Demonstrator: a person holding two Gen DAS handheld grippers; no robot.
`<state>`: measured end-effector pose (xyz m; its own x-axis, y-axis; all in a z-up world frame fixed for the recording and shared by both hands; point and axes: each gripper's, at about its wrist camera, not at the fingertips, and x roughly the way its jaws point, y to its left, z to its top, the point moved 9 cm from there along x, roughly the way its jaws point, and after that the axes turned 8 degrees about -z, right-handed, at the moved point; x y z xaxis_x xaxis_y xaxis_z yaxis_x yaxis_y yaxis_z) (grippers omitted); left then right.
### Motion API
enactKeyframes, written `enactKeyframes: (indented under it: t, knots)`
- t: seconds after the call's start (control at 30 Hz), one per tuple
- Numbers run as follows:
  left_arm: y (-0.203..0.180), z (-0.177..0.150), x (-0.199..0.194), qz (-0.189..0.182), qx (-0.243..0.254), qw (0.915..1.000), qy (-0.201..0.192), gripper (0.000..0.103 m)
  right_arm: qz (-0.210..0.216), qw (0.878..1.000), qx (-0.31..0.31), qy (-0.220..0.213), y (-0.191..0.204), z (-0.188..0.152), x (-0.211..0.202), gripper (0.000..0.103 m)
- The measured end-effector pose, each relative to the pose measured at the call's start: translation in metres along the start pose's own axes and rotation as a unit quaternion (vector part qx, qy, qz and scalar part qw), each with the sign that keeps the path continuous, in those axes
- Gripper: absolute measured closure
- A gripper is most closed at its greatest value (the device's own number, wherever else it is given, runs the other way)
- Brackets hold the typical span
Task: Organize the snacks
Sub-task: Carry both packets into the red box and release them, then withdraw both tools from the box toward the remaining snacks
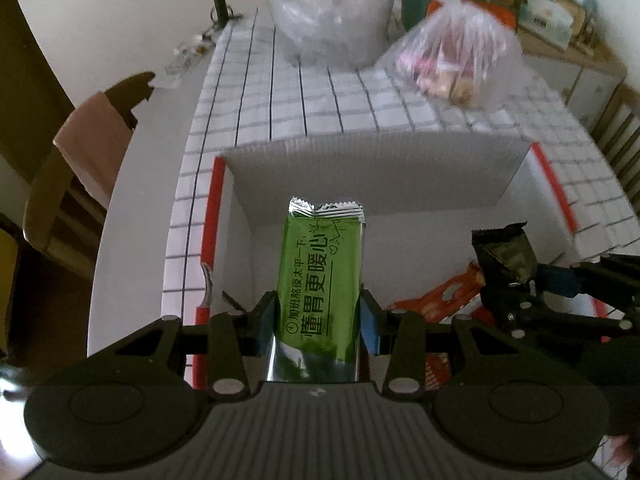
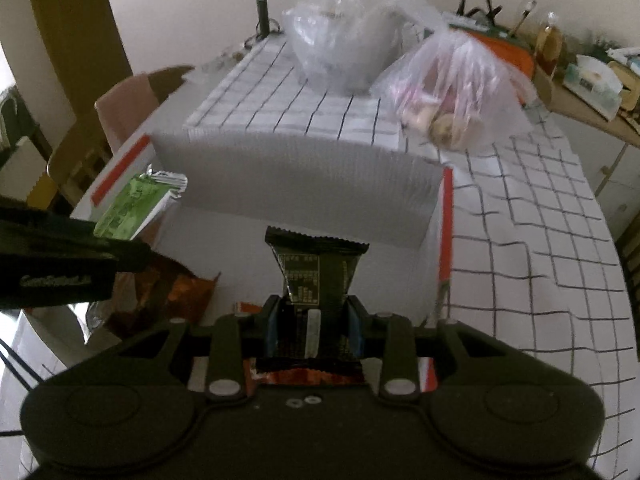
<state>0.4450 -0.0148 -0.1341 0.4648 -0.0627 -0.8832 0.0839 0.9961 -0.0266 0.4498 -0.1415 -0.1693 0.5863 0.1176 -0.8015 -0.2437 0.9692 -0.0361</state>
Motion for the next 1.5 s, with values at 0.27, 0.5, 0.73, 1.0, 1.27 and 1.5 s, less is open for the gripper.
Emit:
enactKeyframes:
  t: [0.27, 0.5, 0.73, 1.0, 1.27, 1.5]
  knots:
    - [0.008, -0.009, 0.029, 0.009, -0.013, 0.9983, 0.056, 0.061, -0.005, 0.999, -0.021, 0.037, 0.008, -0.011, 0.017, 0.071]
    - [0.011, -0.012, 0.032, 0.015, -0.012, 0.9978, 0.064, 0.061, -0.010, 0.998, -0.029, 0.049, 0.011, -0.016, 0.023, 0.069]
    - [0.013, -0.012, 0.020, 0.008, -0.020, 0.9986, 0.048, 0.050, 0.001, 0.999, -0.021, 0.038, 0.010, -0.016, 0.013, 0.063]
    - [0.009, -0.013, -0.016, -0.016, -0.020, 0.9997, 0.004, 0.046, 0.018, 1.000, 0.010, 0.003, 0.002, -0.008, -0.022, 0.045]
    - [0.001, -0.024, -0.057, -0.035, -0.013, 0.9984, -0.042, 0.044, 0.027, 0.999, 0.023, -0.036, 0.003, -0.009, -0.068, 0.032]
    - [-0.002, -0.044, -0.095, -0.056, -0.009, 0.9953, -0.079, 0.042, 0.038, 0.997, 0.018, -0.071, 0.015, -0.019, -0.111, 0.020]
